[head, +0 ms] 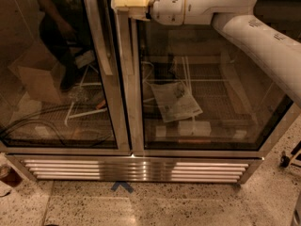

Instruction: Place 7up can into top drawer

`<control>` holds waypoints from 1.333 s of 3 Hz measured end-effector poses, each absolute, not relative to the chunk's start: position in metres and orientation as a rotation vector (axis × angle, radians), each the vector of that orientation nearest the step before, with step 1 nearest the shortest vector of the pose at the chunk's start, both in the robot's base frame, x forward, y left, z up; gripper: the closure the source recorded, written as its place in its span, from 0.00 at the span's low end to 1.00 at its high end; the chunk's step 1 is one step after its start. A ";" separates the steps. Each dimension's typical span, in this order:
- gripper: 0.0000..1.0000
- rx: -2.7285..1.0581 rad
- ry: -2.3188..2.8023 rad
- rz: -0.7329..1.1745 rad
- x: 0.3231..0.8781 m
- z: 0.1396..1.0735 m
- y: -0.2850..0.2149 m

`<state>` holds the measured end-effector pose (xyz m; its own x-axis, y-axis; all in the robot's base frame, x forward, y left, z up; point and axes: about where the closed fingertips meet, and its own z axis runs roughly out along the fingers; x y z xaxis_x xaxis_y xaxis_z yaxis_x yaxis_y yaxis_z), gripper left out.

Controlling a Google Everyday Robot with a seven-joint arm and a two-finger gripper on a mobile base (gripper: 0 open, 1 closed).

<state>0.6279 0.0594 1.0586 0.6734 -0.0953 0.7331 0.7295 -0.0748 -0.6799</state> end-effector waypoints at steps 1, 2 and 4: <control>1.00 -1.494 -0.546 -0.729 0.627 1.059 0.063; 1.00 -1.494 -0.546 -0.729 0.628 1.058 0.061; 1.00 -1.489 -0.544 -0.722 0.627 1.059 0.061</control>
Offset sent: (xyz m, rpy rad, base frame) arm -0.0524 0.0278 0.0055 0.0726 0.0845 0.0555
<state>0.6275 0.0608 1.0590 0.6847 -0.0963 0.7225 0.7209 -0.0563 -0.6907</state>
